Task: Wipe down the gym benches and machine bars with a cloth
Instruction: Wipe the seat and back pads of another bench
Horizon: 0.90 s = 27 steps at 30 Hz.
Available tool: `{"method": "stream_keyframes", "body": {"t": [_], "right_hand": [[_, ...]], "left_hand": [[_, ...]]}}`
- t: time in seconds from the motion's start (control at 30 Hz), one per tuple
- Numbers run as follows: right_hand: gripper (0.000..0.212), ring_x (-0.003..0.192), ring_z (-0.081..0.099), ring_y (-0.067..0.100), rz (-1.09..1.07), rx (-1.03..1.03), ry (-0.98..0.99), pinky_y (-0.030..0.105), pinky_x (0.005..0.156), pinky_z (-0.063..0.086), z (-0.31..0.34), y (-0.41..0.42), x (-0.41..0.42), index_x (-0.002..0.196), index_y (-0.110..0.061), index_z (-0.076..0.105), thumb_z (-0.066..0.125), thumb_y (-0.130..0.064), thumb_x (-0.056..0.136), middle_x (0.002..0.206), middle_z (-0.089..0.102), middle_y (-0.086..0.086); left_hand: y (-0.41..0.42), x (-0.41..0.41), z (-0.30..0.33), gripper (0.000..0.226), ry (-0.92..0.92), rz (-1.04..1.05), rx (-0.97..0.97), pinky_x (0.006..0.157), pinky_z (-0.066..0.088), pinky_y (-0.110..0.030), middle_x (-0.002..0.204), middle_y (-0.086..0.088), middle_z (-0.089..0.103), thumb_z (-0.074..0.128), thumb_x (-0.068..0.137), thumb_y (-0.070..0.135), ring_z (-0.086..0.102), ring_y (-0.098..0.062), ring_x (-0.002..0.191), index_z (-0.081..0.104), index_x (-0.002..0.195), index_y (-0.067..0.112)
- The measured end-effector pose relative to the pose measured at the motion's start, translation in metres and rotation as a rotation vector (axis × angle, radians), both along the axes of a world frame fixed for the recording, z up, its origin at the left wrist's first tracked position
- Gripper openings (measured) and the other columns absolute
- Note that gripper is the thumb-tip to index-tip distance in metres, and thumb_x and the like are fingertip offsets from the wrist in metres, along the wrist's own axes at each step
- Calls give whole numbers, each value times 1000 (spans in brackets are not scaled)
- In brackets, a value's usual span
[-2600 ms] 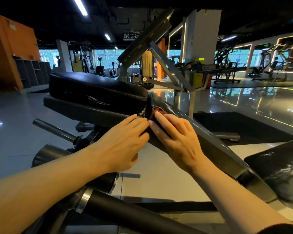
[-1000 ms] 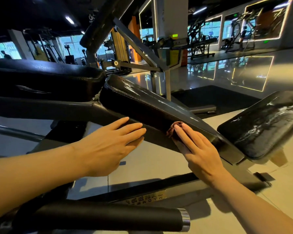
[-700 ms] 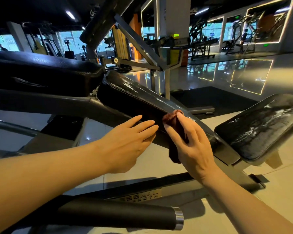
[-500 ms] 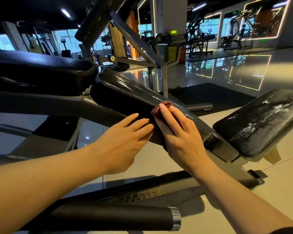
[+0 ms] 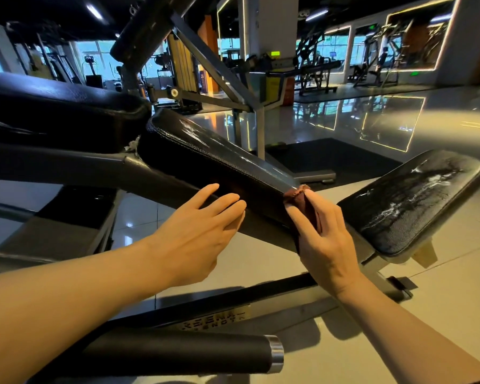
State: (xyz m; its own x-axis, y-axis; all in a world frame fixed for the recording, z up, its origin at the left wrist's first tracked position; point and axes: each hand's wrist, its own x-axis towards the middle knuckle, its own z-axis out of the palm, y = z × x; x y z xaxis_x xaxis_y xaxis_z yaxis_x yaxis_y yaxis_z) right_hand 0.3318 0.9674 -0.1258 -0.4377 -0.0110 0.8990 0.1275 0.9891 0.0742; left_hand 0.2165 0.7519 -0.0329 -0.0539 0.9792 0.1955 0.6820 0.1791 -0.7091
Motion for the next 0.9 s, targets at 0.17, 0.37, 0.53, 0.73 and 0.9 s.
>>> {"method": "stream_keyframes", "body": {"t": [0.17,0.37,0.53,0.73,0.9], "right_hand": [[57,107,50,33,47,12,-24,34,72,56,24,-32,-28,129,-11,43,74,-25,83,132,39,19],[41,93,58,32,-81,-31,-91,33,58,55,22,-20,-17,115,-6,59,68,-28,82,117,57,21],[42,92,61,37,-156,-78,-167,36,57,56,12,-8,1,112,-3,63,78,-17,75,112,60,23],[36,105,50,30,-30,32,118,31,74,50,37,-30,-18,122,-8,49,55,-29,93,127,47,18],[36,114,49,34,-68,42,68,43,84,51,31,-31,-39,120,-9,55,66,-24,89,126,58,19]], "left_hand": [[2,2,-2,78,-31,9,11,110,17,-50,130,-16,57,85,54,42,46,-32,126,66,120,5],[2,9,2,85,-11,87,-65,113,17,-57,141,-16,48,79,64,43,40,-32,135,52,136,6],[4,7,-5,79,44,79,-112,110,-16,-54,161,-12,7,48,93,43,1,-28,148,8,153,11],[4,9,-3,76,-3,59,-75,112,-7,-54,154,-14,28,61,84,42,18,-31,145,34,148,11],[4,8,2,76,-5,70,-61,114,10,-54,138,-15,51,77,64,41,41,-32,132,57,131,9]]}}
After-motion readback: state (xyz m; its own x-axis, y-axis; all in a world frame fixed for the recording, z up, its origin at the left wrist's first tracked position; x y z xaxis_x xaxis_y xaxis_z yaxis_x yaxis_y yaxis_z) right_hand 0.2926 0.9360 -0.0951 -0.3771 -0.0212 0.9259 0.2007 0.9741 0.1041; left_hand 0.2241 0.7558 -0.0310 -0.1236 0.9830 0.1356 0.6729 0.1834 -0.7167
